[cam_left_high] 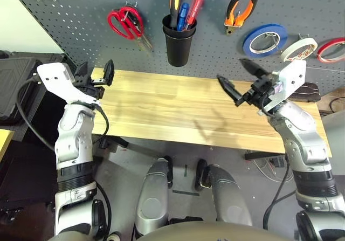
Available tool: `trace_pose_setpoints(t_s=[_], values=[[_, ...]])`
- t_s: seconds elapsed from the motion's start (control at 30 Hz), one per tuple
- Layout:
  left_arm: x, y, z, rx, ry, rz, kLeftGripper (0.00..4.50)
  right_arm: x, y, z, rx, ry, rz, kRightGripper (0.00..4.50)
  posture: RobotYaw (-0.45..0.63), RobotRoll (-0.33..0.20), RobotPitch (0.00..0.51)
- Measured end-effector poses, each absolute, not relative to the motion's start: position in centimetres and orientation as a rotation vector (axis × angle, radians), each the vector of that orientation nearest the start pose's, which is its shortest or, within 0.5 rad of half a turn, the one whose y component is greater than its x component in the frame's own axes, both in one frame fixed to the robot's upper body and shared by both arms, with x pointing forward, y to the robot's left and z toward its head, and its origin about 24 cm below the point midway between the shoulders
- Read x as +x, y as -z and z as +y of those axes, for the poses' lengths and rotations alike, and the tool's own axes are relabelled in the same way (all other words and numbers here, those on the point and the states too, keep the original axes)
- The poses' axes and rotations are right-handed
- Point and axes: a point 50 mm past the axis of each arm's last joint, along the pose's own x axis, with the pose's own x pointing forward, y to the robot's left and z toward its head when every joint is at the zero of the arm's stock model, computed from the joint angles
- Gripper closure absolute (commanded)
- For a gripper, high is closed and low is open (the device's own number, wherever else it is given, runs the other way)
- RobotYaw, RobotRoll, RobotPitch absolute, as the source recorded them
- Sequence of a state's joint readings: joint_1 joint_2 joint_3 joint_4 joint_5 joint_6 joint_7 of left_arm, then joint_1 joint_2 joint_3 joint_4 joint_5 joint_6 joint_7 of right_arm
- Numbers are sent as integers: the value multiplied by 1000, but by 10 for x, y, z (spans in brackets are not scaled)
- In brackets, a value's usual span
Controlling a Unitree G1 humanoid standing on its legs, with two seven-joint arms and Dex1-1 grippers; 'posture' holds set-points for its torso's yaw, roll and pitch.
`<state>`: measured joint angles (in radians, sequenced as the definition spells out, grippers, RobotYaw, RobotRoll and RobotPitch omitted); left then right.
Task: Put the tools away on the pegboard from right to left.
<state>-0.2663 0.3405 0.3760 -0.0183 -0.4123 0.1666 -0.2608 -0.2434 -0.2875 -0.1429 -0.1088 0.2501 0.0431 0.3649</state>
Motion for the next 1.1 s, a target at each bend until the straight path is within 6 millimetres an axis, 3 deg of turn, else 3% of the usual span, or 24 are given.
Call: trace_pose_setpoints(t_s=[0.3,0.5,0.77,1.1], values=[[287,-123,272,-88,5,-243,11,281,-119,-229,-65,40,-329,0,42,0,143],[288,-114,276,-77,4,-253,11,275,-108,-247,-68,146,-316,0,8,0,124],[287,-111,277,-62,-5,-282,11,273,-101,-261,-86,193,-297,0,4,0,121],[287,-108,279,-61,-17,-283,11,273,-100,-261,-88,195,-299,0,12,0,123]])
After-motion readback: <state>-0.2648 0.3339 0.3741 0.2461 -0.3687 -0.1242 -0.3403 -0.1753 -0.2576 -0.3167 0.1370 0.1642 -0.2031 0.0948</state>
